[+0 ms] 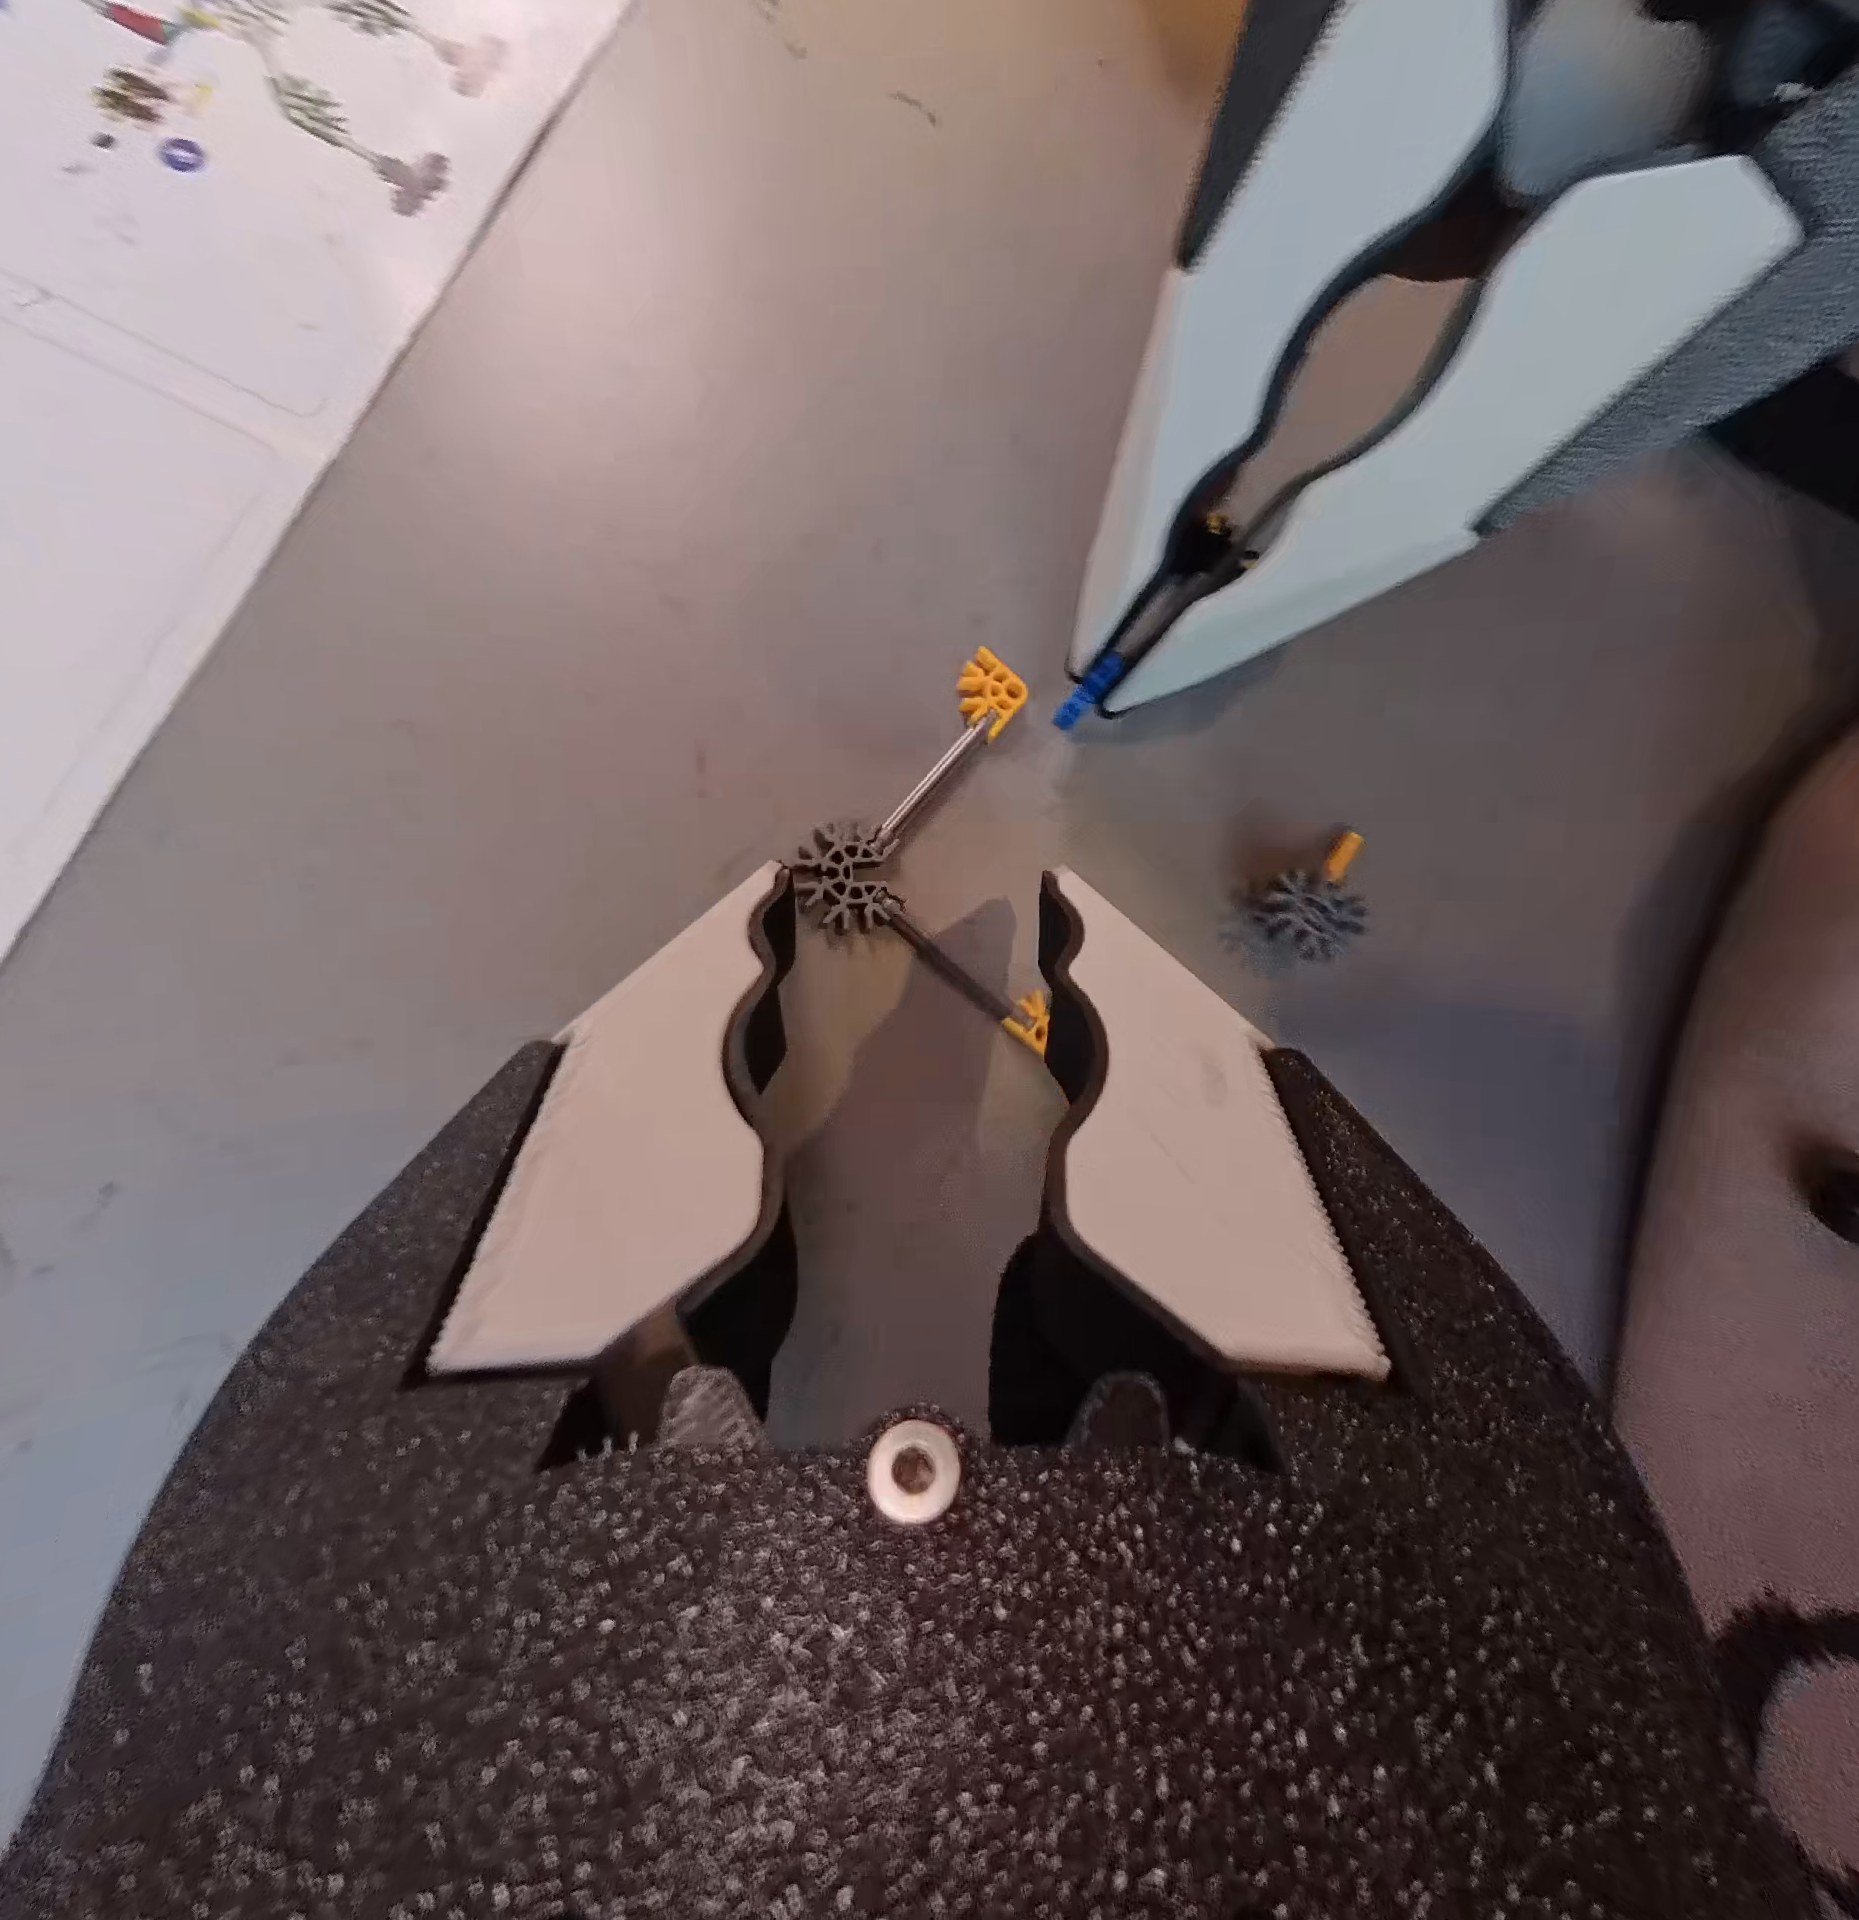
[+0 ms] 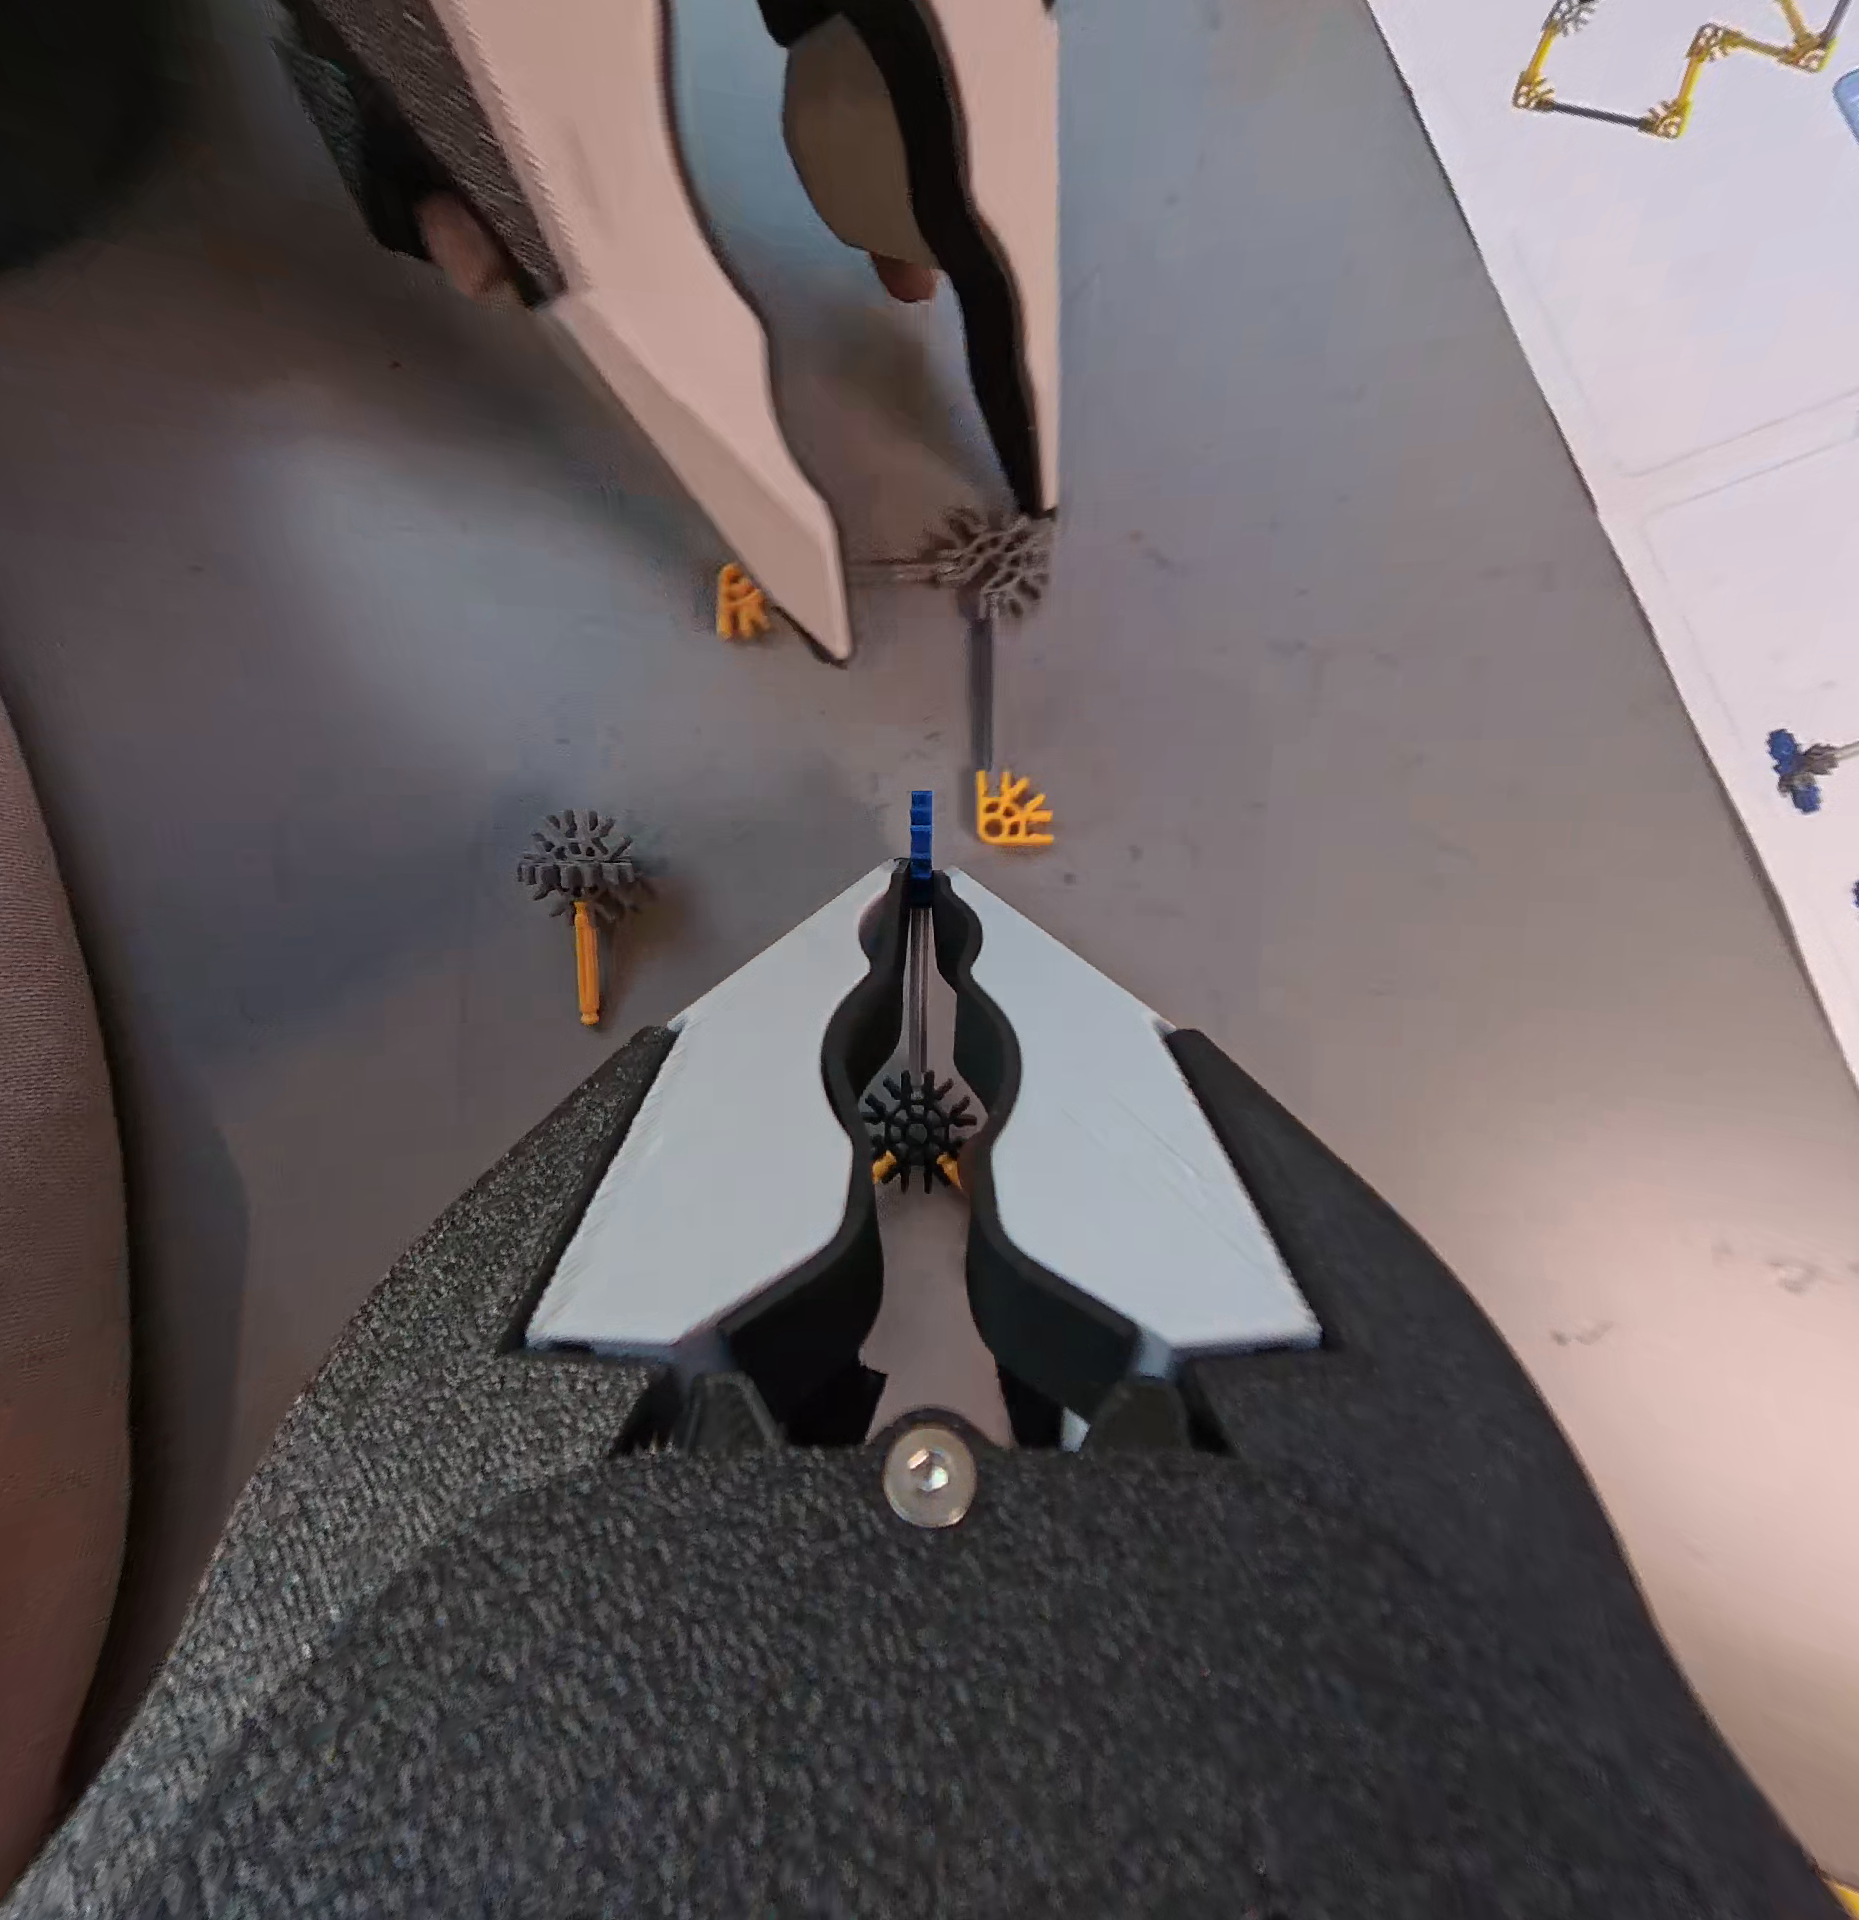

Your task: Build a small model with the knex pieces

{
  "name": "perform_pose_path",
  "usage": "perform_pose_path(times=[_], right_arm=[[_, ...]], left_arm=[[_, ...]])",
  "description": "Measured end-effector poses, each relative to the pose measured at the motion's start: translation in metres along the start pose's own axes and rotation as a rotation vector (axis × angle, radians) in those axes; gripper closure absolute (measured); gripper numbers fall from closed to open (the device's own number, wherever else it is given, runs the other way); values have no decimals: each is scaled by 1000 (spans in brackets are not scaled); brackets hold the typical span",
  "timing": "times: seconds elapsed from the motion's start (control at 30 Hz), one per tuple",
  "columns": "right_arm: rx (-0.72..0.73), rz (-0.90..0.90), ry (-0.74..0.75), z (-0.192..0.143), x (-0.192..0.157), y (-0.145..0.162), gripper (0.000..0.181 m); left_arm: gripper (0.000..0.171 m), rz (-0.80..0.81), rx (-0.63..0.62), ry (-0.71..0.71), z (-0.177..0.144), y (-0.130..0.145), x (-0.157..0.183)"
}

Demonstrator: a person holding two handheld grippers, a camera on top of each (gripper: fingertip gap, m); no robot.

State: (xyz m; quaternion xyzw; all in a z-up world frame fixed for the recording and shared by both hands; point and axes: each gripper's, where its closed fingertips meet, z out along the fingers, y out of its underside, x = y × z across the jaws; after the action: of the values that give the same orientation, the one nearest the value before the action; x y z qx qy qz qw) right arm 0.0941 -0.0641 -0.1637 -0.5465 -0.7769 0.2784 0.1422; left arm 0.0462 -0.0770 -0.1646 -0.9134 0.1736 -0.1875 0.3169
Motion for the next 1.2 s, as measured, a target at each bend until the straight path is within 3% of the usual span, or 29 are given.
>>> perform_pose_path(times=[0.07,0.2,0.33,0.43,0.53,0.6,0.87,1.07,1.2], right_arm=[[-9,-4,5,3,1,1,180],[-11,-5,-3,6,-3,-2,180],[-28,-33,-13,8,-9,-3,180],[-41,-44,-17,9,-12,-4,180],[-52,-50,-45,6,-18,-2,180],[-68,-55,-49,7,-21,0,180],[-81,-58,-12,9,-10,2,180],[-83,-62,-24,8,-11,4,180],[-87,-71,-35,8,-13,5,180]], left_arm=[[125,20,14,72,-9,-1,9],[130,162,22,86,-21,6,-1],[131,399,17,96,-10,19,-2],[132,529,68,184,-8,18,14],[138,517,39,224,-3,19,21],[151,507,30,184,0,17,20],[151,393,4,51,15,5,32],[149,354,38,144,11,6,36],[136,419,61,144,12,7,33]])
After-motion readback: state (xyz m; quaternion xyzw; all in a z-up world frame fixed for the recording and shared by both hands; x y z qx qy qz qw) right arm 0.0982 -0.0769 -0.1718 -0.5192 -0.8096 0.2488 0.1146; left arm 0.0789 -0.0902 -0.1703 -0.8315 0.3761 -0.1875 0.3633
